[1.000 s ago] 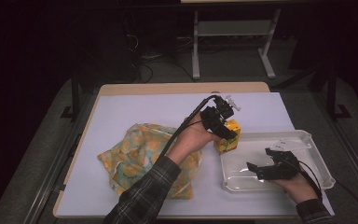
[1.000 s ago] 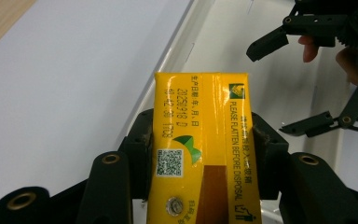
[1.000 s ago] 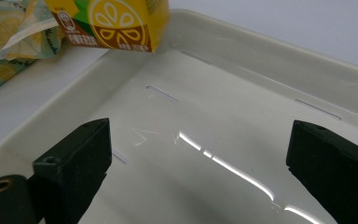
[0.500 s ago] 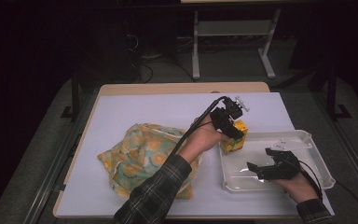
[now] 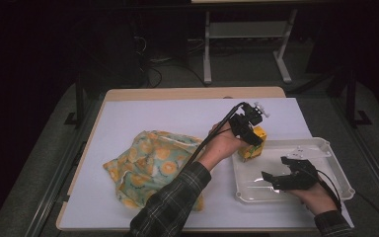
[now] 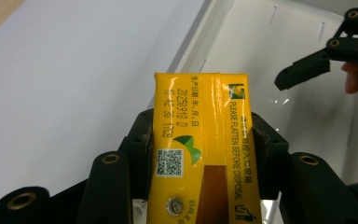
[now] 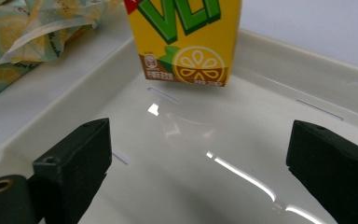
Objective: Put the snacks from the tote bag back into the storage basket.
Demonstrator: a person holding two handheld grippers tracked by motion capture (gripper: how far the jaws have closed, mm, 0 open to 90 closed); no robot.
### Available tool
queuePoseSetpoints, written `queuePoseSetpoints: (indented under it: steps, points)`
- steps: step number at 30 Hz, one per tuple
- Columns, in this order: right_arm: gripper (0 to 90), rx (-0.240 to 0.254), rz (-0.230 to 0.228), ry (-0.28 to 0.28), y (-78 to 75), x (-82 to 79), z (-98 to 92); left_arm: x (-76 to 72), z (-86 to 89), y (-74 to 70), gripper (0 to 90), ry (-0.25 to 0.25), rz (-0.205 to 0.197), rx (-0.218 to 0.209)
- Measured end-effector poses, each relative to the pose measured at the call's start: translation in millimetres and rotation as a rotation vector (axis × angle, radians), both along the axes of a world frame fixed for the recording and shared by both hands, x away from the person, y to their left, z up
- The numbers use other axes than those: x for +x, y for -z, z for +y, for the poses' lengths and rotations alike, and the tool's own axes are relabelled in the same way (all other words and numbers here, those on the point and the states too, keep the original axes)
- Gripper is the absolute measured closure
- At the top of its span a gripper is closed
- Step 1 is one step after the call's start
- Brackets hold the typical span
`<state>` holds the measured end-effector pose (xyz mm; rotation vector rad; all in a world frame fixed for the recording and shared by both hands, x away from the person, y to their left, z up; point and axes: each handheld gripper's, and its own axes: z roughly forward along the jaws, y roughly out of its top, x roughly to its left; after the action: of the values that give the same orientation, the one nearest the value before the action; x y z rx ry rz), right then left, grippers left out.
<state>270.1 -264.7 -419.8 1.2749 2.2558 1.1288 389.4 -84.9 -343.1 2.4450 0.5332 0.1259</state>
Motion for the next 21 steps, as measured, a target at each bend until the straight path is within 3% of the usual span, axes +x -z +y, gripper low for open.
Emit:
queuePoseSetpoints:
  steps: [21]
  points:
    - [6.1,0.003,0.001,-0.001,0.0,0.2,-1.0,6.7,-10.6,18.1,51.5,-0.023,-0.023,0.025]
